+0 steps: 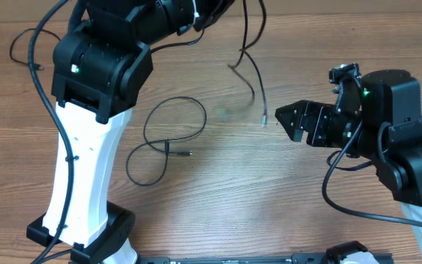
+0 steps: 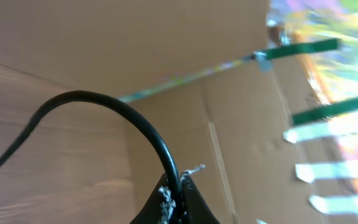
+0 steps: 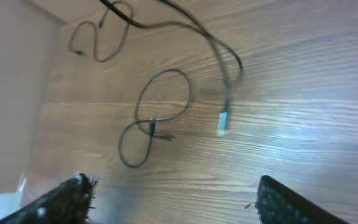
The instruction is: Untangle cables
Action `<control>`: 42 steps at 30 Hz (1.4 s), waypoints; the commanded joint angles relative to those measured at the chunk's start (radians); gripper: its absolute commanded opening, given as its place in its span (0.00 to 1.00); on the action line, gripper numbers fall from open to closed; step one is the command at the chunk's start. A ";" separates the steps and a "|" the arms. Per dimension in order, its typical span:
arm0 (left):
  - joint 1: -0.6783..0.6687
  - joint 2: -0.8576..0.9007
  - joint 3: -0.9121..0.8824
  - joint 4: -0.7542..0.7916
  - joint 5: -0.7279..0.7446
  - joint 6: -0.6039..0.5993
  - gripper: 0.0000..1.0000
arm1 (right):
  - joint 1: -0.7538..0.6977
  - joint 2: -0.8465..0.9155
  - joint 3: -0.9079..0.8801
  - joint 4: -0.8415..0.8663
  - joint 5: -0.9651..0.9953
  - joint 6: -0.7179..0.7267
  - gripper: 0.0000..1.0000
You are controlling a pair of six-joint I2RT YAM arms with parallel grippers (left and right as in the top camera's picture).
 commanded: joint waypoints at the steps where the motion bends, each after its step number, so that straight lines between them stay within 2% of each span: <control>1: -0.014 0.000 0.008 -0.061 -0.130 0.092 0.04 | -0.001 0.010 0.003 0.014 0.023 -0.004 0.92; 4: -0.034 0.000 0.008 -0.124 -0.129 0.056 0.04 | -0.001 0.025 0.003 0.055 -0.045 -0.016 1.00; 10: -0.073 0.000 0.008 -0.151 -0.137 0.013 0.04 | -0.001 0.072 0.003 0.269 -0.365 -0.085 1.00; 13: -0.081 0.000 0.008 -0.158 -0.140 0.013 0.04 | -0.001 0.092 0.003 0.359 -0.371 -0.021 1.00; 15: -0.082 0.000 0.008 -0.174 -0.155 0.003 0.04 | 0.000 0.099 0.003 0.413 -0.379 0.017 0.95; 19: -0.082 0.000 0.008 -0.230 -0.197 -0.084 0.04 | 0.000 0.105 0.003 0.499 -0.401 0.024 0.91; 24: -0.082 0.000 0.008 -0.257 -0.139 -0.226 0.04 | 0.000 0.114 0.003 0.528 -0.399 0.024 0.90; 25: -0.082 0.000 0.008 -0.258 -0.114 -0.247 0.04 | 0.000 0.119 0.003 0.531 -0.399 0.024 0.87; 26: -0.082 0.000 0.008 -0.258 -0.088 -0.267 0.04 | 0.000 0.122 0.003 0.535 -0.399 0.024 0.79; 28: -0.085 0.000 0.008 -0.258 -0.048 -0.302 0.04 | 0.000 0.130 0.003 0.543 -0.399 0.024 0.60; 33: -0.088 0.000 0.008 -0.259 0.016 -0.316 0.04 | 0.000 0.135 0.003 0.553 -0.399 0.024 0.24; 35: -0.088 0.000 0.008 -0.265 0.014 -0.315 0.04 | 0.000 0.135 0.003 0.553 -0.399 0.024 0.05; 39: -0.087 0.000 0.008 -0.285 0.003 -0.312 0.04 | 0.000 0.134 0.003 0.535 -0.416 0.025 0.04; 42: -0.087 0.000 0.008 -0.301 -0.089 -0.262 0.04 | 0.000 0.134 0.003 0.509 -0.443 0.064 0.04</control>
